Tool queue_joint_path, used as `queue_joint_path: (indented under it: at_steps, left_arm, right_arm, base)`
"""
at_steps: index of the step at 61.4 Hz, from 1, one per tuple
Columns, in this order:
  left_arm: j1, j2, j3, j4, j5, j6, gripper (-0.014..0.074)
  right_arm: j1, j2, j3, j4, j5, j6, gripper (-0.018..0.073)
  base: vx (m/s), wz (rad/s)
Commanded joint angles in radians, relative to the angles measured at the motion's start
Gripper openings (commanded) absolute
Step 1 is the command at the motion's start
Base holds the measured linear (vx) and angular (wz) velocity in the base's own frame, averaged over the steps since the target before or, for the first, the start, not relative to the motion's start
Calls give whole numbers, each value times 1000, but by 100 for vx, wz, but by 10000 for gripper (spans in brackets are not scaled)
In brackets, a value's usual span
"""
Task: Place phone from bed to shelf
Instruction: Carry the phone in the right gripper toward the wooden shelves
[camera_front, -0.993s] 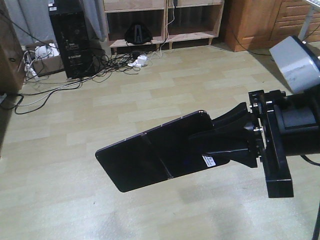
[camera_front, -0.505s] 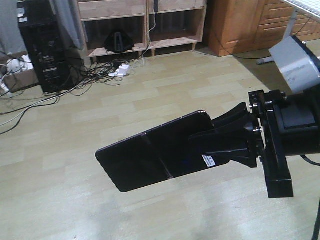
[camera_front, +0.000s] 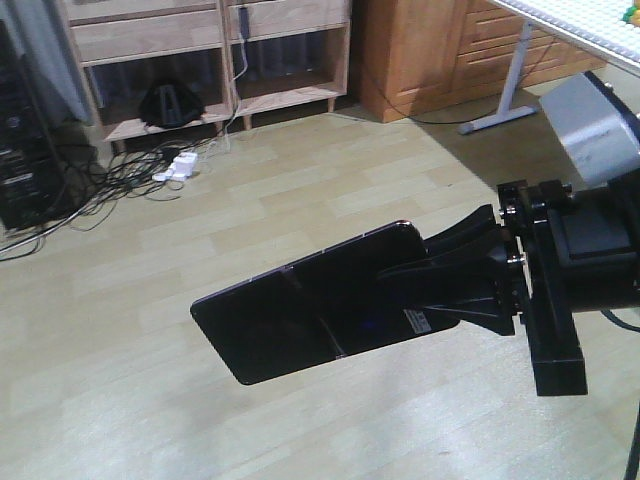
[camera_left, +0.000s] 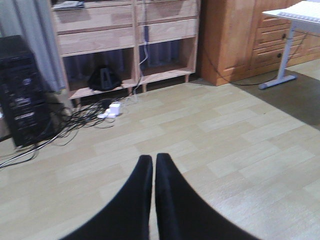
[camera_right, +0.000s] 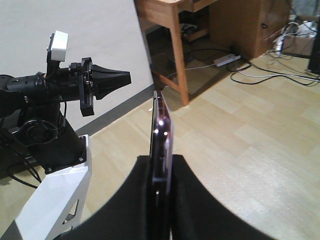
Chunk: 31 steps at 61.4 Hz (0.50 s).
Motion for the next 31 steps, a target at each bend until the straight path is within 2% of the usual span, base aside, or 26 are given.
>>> queue_joint_path:
  at_steps: [1,31]
  left_arm:
    - [-3,-5,2,-7,-73,-4,1]
    - [-3,-5,2,-7,-73,-4,1]
  right_arm:
    - [-2,-21,-27,95,72,2,-1]
    - [-2,-21,-27,95,72,2,-1]
  base:
    - [32,-27]
    - [31,-23]
